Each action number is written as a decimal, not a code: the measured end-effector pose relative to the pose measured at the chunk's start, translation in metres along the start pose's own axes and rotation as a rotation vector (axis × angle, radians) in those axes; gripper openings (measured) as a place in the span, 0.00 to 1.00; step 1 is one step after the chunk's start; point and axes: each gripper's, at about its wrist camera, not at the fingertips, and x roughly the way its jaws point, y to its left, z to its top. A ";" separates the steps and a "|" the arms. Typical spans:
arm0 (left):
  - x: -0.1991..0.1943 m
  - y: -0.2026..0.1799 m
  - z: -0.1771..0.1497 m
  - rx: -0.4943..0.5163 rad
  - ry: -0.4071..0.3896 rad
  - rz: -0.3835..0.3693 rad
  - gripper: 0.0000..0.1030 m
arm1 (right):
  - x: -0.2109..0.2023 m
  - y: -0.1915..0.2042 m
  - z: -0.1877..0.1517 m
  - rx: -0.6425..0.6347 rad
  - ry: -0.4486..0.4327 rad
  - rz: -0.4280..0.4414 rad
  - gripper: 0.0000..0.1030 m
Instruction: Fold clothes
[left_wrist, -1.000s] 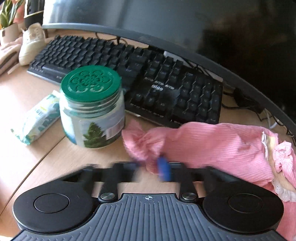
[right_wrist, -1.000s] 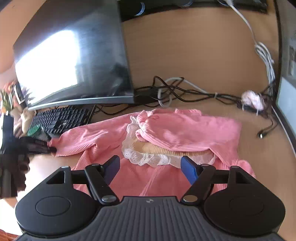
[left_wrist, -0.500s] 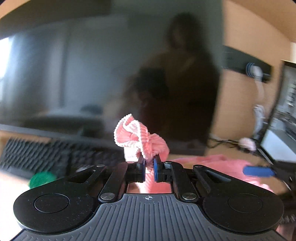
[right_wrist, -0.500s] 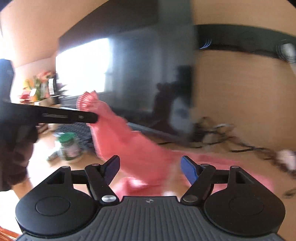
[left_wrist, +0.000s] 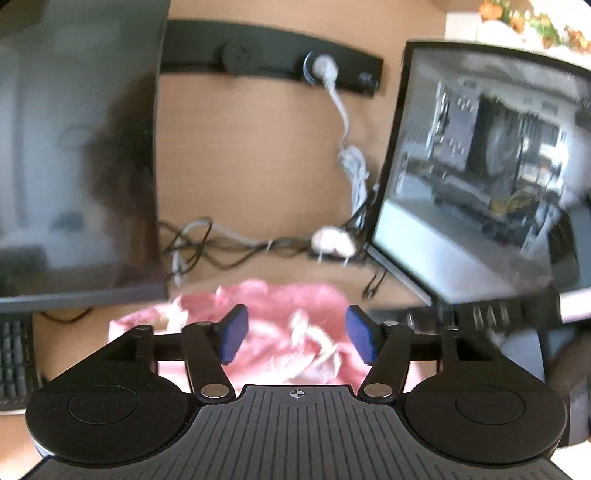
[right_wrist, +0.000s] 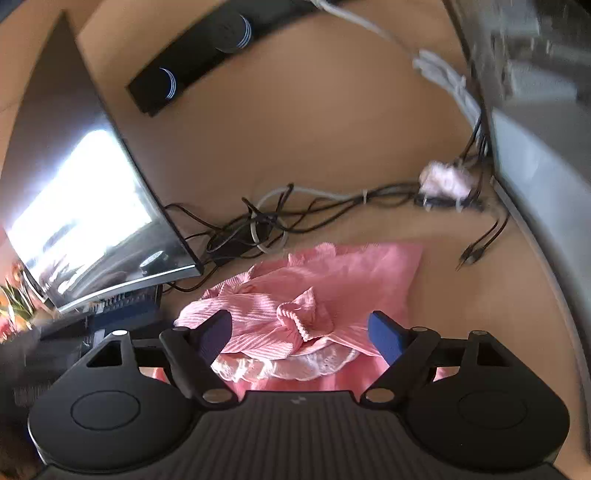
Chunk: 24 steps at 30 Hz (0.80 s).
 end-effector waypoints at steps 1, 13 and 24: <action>0.001 0.003 -0.004 0.002 0.023 0.019 0.67 | 0.010 0.001 0.002 -0.009 0.010 -0.001 0.79; 0.042 -0.011 -0.036 0.394 0.063 0.235 0.77 | 0.044 0.045 0.032 -0.238 0.072 0.132 0.08; 0.010 0.034 0.001 0.186 -0.080 0.341 0.09 | 0.027 0.037 0.031 -0.245 -0.033 0.058 0.20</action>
